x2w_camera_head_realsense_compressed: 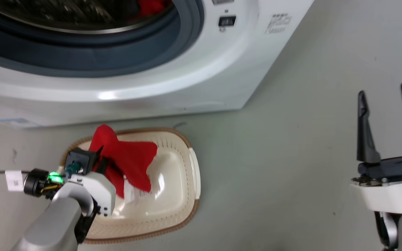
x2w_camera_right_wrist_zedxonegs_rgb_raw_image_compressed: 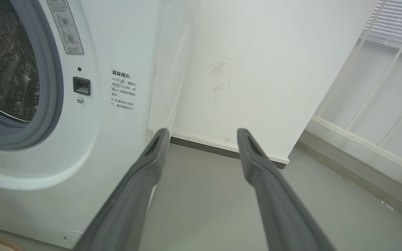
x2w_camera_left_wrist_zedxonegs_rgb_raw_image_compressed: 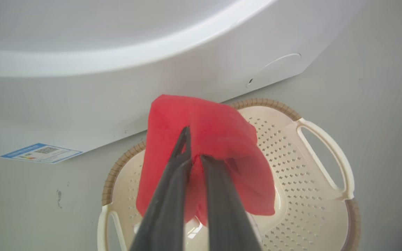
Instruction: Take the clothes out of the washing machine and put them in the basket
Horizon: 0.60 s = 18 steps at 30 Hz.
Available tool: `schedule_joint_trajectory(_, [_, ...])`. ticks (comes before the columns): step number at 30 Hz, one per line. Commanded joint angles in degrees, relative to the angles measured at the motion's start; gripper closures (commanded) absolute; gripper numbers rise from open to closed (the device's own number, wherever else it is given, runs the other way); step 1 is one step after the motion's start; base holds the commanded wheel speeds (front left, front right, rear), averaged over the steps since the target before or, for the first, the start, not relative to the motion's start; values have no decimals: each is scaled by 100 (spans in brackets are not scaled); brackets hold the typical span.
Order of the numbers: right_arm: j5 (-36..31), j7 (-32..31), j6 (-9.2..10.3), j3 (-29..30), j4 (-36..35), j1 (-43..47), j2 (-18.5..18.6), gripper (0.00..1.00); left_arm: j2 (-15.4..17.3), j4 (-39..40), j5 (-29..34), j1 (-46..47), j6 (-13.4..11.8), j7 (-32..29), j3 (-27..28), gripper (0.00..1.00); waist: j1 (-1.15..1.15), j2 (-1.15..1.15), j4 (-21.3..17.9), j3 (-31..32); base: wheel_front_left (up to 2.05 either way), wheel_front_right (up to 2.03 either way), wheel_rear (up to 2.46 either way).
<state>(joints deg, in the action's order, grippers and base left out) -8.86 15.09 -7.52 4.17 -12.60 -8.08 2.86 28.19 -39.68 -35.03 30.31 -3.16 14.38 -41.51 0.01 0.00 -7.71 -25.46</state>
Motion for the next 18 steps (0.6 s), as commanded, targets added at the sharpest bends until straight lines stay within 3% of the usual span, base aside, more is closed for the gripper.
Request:
schedule_joint_trajectory(1, [57, 12, 6, 19, -33, -73, 4, 0, -33, -24, -1, 118, 27, 41, 12, 100, -1, 0, -112, -406, 0, 0, 0])
schedule_joint_trajectory(9, [111, 12, 6, -38, -221, -276, 2, 0, -422, -1387, 182, 1035, 434, 79, -44, 100, -1, 0, -238, -1379, 0, 0, 0])
schedule_joint_trajectory(18, [58, 12, 6, -129, -420, -622, 1, 0, -732, -2674, 280, 1831, 663, 57, -147, 100, -1, 0, -431, -1946, 0, 0, 0])
